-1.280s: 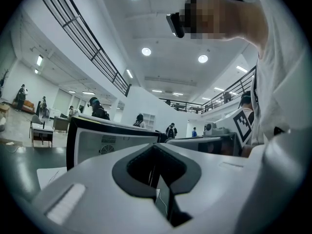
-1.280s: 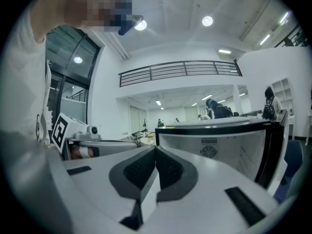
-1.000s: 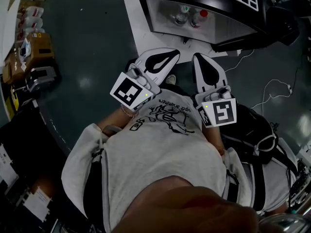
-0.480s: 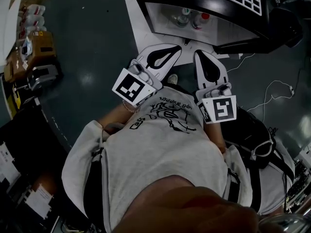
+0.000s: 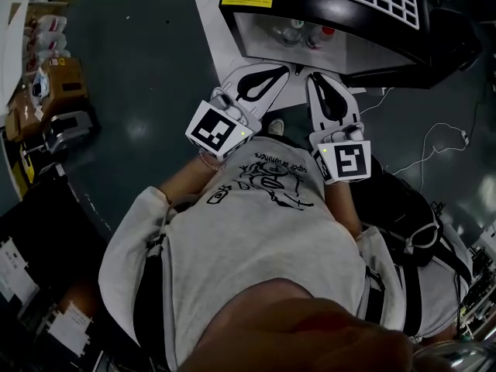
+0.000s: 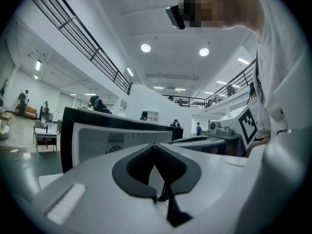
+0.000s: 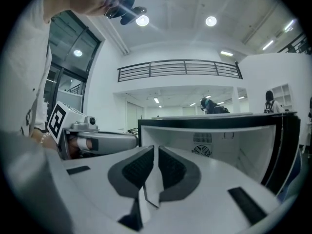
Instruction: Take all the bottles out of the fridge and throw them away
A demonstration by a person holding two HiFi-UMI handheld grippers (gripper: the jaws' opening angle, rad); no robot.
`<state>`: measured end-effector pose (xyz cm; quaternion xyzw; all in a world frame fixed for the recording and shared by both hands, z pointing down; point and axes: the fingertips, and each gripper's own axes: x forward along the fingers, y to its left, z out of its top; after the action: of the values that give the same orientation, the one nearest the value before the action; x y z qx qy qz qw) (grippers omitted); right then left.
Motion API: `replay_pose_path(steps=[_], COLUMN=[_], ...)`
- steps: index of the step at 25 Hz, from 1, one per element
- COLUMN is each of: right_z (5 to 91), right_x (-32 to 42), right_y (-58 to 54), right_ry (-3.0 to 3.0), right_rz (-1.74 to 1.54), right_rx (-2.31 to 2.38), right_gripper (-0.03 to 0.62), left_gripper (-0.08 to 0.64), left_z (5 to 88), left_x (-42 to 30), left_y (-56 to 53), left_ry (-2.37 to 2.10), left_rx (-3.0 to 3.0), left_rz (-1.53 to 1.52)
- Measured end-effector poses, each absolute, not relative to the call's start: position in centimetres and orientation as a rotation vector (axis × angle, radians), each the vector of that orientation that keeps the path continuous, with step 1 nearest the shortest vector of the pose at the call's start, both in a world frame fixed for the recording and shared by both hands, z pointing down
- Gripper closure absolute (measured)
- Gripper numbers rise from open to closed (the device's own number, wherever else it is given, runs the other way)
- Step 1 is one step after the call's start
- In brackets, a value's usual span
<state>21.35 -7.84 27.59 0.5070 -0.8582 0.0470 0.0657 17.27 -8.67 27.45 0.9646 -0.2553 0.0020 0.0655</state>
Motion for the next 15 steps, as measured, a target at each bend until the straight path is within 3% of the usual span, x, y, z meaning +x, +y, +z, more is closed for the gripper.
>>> replay_pose_path(steps=[9, 15], right_z=[30.5, 32.4], right_x=[21.8, 21.8], right_y=[-10.1, -11.3], right_ry=[-2.564, -2.556], right_rz=[0.142, 0.161], right_rx=[1.536, 1.516], right_gripper=[0.58, 0.543], left_gripper=[0.551, 0.551], left_z=[29.8, 31.7], left_x=[17.1, 17.2], left_y=[-11.3, -12.5], left_ry=[-0.857, -0.891], left_rx=[2.93, 2.913], left_rz=[0.027, 0.05])
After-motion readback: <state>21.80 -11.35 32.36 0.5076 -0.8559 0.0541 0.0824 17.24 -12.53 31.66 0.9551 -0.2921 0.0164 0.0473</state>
